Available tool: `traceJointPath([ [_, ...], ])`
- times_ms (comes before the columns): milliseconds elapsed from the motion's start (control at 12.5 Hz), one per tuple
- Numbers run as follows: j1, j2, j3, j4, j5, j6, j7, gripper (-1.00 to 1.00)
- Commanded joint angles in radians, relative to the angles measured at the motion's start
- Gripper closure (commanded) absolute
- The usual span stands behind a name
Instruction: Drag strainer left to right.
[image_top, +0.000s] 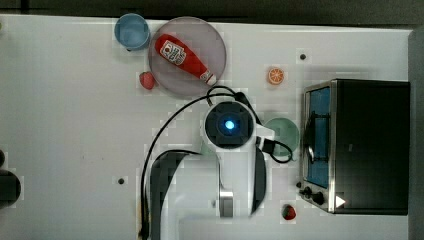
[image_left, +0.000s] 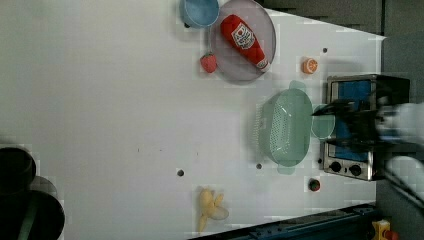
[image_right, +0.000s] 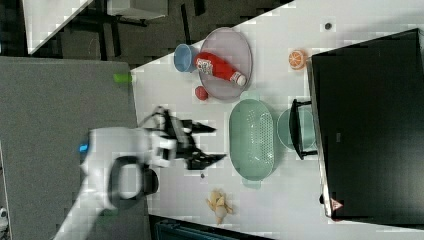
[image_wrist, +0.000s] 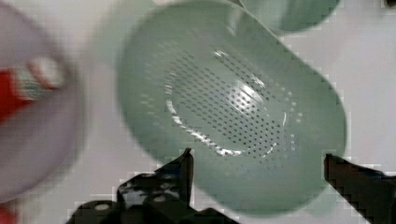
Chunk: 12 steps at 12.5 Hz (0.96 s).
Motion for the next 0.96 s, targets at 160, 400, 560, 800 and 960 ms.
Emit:
traceJointPath([
  [160,-0.022,-0.192,-0.014,0.108,0.073,-0.220,-0.236,-1.00],
  [400,-0.021,-0.263,-0.013,0.177,0.071,-0.418,-0.237,-1.00],
  [560,-0.020,-0.269,-0.004,0.229,0.054,-0.520,-0.238,-1.00],
  [800,-0.020,-0.269,0.000,0.266,0.048,-0.606,-0.237,-1.00],
  [960,-0.020,-0.262,0.003,0.264,0.048,-0.602,-0.237,-1.00],
])
